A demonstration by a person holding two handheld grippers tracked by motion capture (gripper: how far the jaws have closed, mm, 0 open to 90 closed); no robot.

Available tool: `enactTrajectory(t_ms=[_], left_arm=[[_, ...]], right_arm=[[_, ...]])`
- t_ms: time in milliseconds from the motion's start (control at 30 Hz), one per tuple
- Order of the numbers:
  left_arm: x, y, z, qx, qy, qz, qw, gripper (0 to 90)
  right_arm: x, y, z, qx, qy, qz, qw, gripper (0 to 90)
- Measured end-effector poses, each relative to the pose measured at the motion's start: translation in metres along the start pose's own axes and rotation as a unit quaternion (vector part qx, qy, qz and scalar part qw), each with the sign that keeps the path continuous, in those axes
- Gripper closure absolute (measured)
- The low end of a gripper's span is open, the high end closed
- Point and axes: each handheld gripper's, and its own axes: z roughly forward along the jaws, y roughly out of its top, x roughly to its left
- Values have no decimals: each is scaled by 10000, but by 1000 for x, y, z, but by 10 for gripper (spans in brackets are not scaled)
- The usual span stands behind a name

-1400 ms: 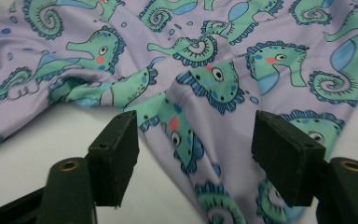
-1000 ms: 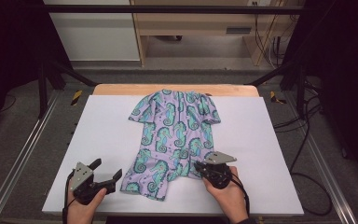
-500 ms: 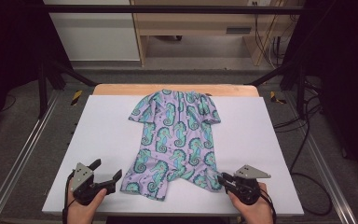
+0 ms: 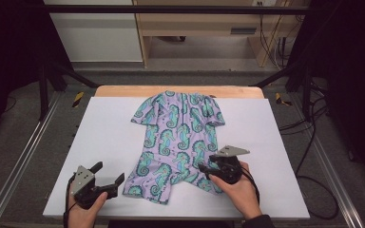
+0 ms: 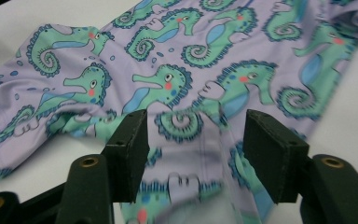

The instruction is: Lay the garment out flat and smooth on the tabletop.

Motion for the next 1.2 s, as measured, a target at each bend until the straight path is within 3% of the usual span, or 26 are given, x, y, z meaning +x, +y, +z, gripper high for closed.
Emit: enactTrajectory(t_ms=[33, 100, 233, 267, 300, 333, 367, 467, 633, 700, 933, 1067, 1200], left_arm=[[0, 0, 0, 6, 2, 5, 10000, 58], [-2, 1, -1, 25, -7, 48, 10000, 61], [-12, 2, -1, 111, -186, 216, 9995, 66], [-14, 3, 0, 116, -236, 232, 9994, 66], [-17, 3, 0, 121, -294, 251, 9992, 67], [-19, 4, 0, 104, -320, 262, 9991, 67], [-22, 5, 1, 120, -376, 279, 9988, 70], [-23, 6, 0, 132, -405, 280, 9987, 73], [-25, 7, -3, 156, -487, 284, 9983, 82], [-25, 7, -2, 164, -512, 278, 9982, 84], [-33, 9, 4, 332, -605, 365, 9969, 99], [-34, 16, 10, 444, -644, 489, 9957, 103], [-31, 20, 20, 620, -715, 573, 9939, 103]], right_arm=[[0, 0, 0, 0, 0, 0, 10000, 416], [-6, 5, 20, 204, 84, 82, 9997, 445], [-9, 5, 30, 346, 92, 147, 9992, 497], [-10, 4, 33, 472, 272, 148, 9984, 632], [-8, 4, 32, 482, 353, 103, 9982, 694], [-8, 4, 32, 482, 353, 103, 9982, 694], [-3, 4, 28, 449, 486, 0, 9978, 823], [5, 5, 21, 352, 625, -99, 9974, 891], [32, -4, -6, 178, 661, -291, 9972, 895], [44, -12, -17, 73, 713, -227, 9972, 895], [94, -37, -33, 175, 1081, -511, 9927, 885], [107, -33, -38, 114, 1023, -704, 9922, 690], [98, -19, -48, -156, 711, -724, 9947, 569]])
